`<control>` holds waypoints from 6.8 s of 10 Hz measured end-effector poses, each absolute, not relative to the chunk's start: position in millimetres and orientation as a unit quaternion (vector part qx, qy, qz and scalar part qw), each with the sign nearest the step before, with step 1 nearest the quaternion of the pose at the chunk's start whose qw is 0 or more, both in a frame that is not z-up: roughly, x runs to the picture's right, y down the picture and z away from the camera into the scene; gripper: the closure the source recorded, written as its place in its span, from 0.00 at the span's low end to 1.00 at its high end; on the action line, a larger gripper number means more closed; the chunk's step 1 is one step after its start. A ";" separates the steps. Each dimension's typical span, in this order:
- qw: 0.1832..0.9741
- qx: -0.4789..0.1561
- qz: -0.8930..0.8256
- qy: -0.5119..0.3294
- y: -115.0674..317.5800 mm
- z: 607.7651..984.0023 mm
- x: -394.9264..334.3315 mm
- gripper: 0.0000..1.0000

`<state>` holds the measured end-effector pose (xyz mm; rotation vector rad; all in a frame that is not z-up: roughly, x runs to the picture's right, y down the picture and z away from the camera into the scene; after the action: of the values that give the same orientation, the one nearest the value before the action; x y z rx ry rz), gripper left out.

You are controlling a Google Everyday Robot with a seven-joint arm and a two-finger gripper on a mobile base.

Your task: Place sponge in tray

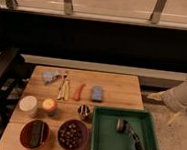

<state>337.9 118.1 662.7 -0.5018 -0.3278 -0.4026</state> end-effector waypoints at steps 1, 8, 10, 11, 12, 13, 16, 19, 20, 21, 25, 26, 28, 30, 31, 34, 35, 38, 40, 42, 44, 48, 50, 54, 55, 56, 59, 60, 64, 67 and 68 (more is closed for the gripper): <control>0.936 -0.246 -0.196 -0.160 118.5 662.7 338.2 0.20; 0.912 -0.228 -0.291 -0.175 94.6 688.7 290.8 0.20; 0.906 -0.226 -0.310 -0.180 86.6 696.7 270.3 0.20; 0.907 -0.227 -0.308 -0.179 88.0 695.9 272.7 0.20; 0.906 -0.227 -0.308 -0.179 87.5 696.2 271.5 0.20; 0.906 -0.227 -0.309 -0.180 87.2 696.7 269.6 0.20; 0.899 -0.218 -0.343 -0.161 83.8 696.0 261.4 0.20; 0.883 -0.179 -0.407 -0.149 62.4 704.9 221.9 0.20; 0.872 -0.171 -0.434 -0.152 55.4 712.1 204.5 0.20; 0.862 -0.166 -0.453 -0.156 50.1 718.6 191.7 0.20; 0.827 -0.137 -0.514 -0.181 32.4 755.2 148.5 0.20; 0.823 -0.128 -0.521 -0.186 29.5 762.1 146.7 0.20; 0.810 -0.115 -0.537 -0.207 29.2 778.4 130.2 0.20; 0.798 -0.111 -0.545 -0.231 32.8 791.7 107.1 0.20; 0.792 -0.111 -0.547 -0.245 36.3 797.2 97.2 0.20; 0.778 -0.109 -0.556 -0.272 42.7 806.3 65.9 0.20; 0.779 -0.110 -0.554 -0.270 43.1 806.4 68.8 0.20; 0.779 -0.110 -0.554 -0.271 43.5 806.6 67.8 0.20; 0.779 -0.112 -0.555 -0.271 43.3 807.5 67.9 0.20; 0.768 -0.113 -0.569 -0.272 44.7 819.7 54.0 0.20; 0.756 -0.113 -0.585 -0.269 39.4 831.7 43.5 0.20; 0.750 -0.131 -0.585 -0.279 49.2 868.7 54.8 0.20; 0.756 -0.139 -0.574 -0.283 58.4 883.3 63.6 0.20; 0.768 -0.153 -0.552 -0.287 71.3 907.1 71.5 0.20; 0.768 -0.157 -0.548 -0.292 75.3 913.0 68.8 0.20; 0.769 -0.161 -0.542 -0.297 80.2 919.0 67.0 0.20; 0.774 -0.171 -0.526 -0.309 93.5 931.4 63.4 0.27; 0.773 -0.171 -0.526 -0.310 94.5 932.3 60.4 0.36; 0.769 -0.169 -0.534 -0.307 87.8 922.3 53.6 0.76; 0.771 -0.175 -0.531 -0.306 91.6 918.5 56.1 0.99; 0.772 -0.173 -0.530 -0.305 92.0 915.5 57.0 1.00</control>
<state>57.0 92.0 915.5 -0.3757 -0.6607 -1.1487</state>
